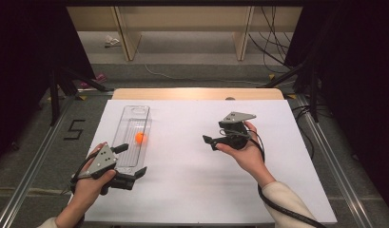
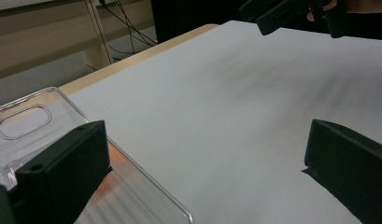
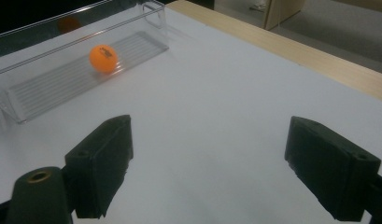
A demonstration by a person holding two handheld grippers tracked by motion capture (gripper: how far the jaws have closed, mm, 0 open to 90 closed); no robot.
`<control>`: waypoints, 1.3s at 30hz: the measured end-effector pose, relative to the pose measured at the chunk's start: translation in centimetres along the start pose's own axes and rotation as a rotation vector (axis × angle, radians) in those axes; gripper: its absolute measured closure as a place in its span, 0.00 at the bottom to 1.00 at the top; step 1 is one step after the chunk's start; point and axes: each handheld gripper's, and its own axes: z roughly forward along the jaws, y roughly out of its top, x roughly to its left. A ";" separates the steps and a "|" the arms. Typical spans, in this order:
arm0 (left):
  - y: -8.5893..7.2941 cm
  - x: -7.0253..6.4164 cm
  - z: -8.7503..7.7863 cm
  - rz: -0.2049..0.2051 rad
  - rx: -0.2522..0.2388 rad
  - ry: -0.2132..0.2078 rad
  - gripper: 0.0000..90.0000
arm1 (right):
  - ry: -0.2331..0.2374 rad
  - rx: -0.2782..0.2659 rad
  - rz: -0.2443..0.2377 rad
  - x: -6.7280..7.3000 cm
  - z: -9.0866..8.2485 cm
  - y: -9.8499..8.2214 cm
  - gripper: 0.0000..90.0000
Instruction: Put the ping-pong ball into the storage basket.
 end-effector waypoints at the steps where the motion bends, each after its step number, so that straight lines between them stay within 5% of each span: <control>1: 0.0 0.0 0.0 -0.001 0.000 0.000 0.00 | -0.003 -0.001 0.003 -0.1 -0.2 -0.1 0.18; 39: 0.0 0.0 0.0 -0.001 0.001 0.001 0.00 | -0.114 -0.035 0.068 -2.1 -6.7 -4.0 0.18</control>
